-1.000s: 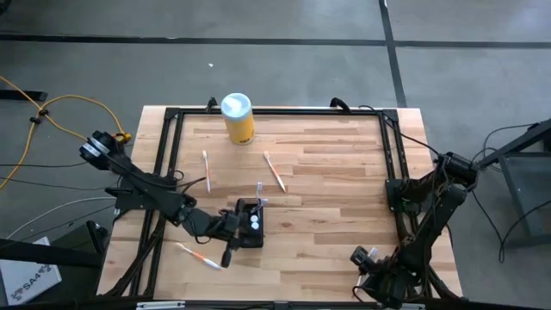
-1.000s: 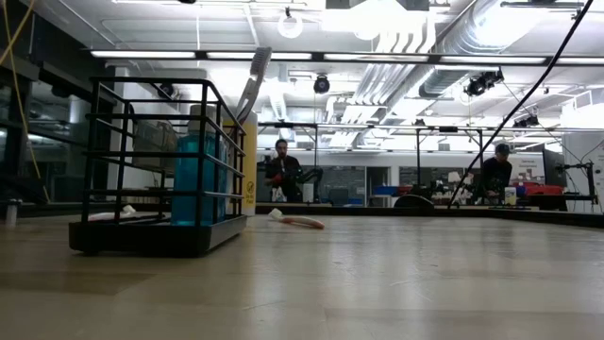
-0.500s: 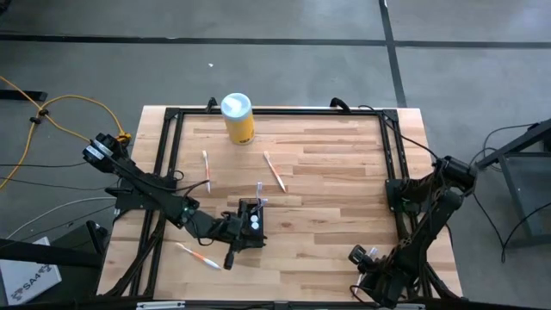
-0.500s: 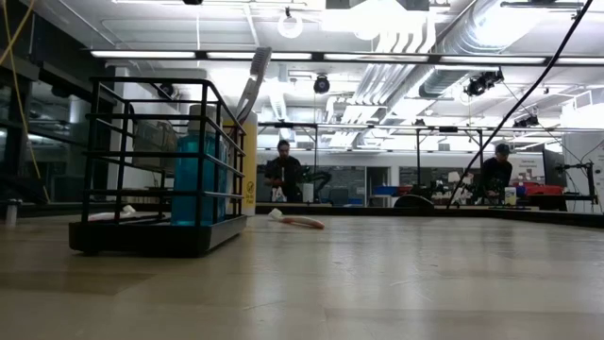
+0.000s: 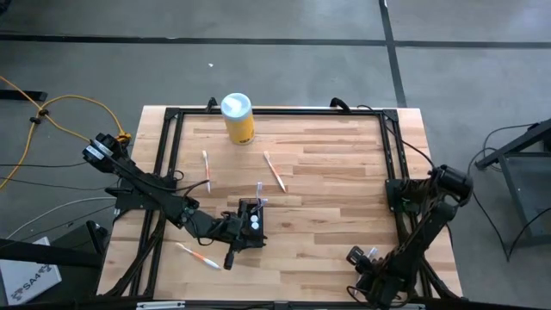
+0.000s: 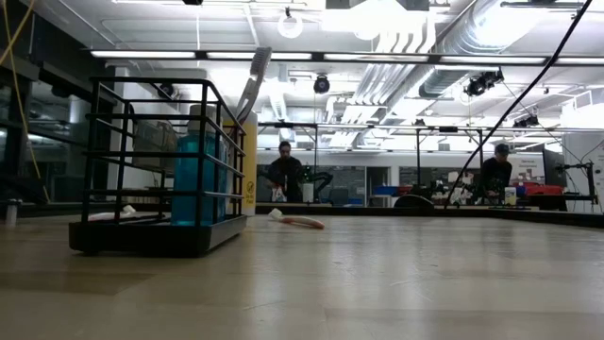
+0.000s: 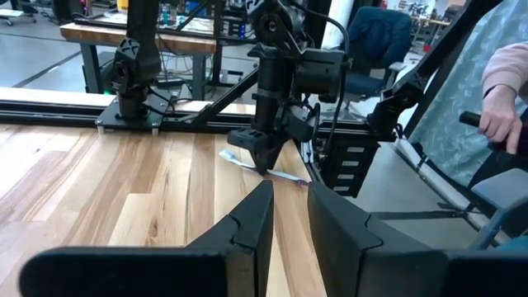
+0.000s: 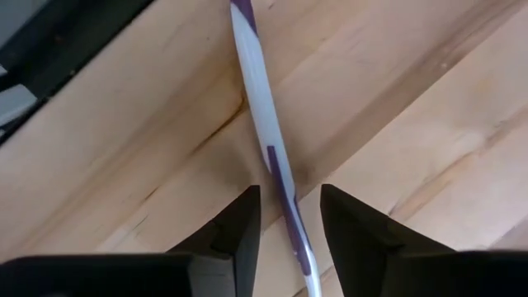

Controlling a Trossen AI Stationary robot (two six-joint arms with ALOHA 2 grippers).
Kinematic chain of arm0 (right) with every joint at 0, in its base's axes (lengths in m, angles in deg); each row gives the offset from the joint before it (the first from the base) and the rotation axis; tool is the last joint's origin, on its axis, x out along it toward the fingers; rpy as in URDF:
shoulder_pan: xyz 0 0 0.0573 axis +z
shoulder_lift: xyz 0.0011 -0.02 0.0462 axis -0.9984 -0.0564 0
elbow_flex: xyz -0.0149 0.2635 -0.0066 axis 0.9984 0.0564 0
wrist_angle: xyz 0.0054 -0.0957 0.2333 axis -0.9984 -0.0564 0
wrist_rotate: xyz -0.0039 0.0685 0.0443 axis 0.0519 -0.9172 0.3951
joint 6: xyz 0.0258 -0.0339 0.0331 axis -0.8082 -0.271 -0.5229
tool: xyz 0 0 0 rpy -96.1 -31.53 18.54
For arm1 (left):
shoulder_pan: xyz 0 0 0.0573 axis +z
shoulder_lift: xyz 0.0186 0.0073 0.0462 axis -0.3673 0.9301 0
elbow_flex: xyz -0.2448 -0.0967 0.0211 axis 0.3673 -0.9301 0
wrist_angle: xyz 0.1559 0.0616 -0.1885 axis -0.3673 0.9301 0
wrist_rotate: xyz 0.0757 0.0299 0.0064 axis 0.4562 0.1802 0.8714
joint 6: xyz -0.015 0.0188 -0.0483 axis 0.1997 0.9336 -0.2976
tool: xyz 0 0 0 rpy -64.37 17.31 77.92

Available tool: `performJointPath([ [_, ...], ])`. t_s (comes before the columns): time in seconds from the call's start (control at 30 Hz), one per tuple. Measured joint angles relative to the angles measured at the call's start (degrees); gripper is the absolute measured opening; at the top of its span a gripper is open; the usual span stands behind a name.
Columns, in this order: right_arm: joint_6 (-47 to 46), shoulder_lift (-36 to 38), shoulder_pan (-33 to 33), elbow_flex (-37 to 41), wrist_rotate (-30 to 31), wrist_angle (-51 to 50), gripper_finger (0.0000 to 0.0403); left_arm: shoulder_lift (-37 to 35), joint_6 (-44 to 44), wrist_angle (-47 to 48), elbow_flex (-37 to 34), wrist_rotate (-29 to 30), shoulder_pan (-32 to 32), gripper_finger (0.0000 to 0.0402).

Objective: Pick & Place toothbrushing station
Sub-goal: Put the purple toothbrush into the top section of the black wire organizer

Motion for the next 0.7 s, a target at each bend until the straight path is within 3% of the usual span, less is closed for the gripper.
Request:
performJointPath([
  [0.23, -0.02, -1.24, -0.02, -0.13, 0.0, 0.04, 0.0101, 0.0, 0.01, 0.01, 0.0, 0.0, 0.0, 0.0075],
  [0.57, -0.22, -1.3, 0.0, -0.13, -0.22, -1.67, 0.0014, -0.02, 0.01, 0.0, 0.0, 0.0, 0.0, 0.0075],
  [0.7, -0.24, -1.35, -0.02, -0.13, -0.17, -1.75, 0.0015, -0.02, -0.01, 0.01, 0.0, 0.0, 0.0, 0.0075],
])
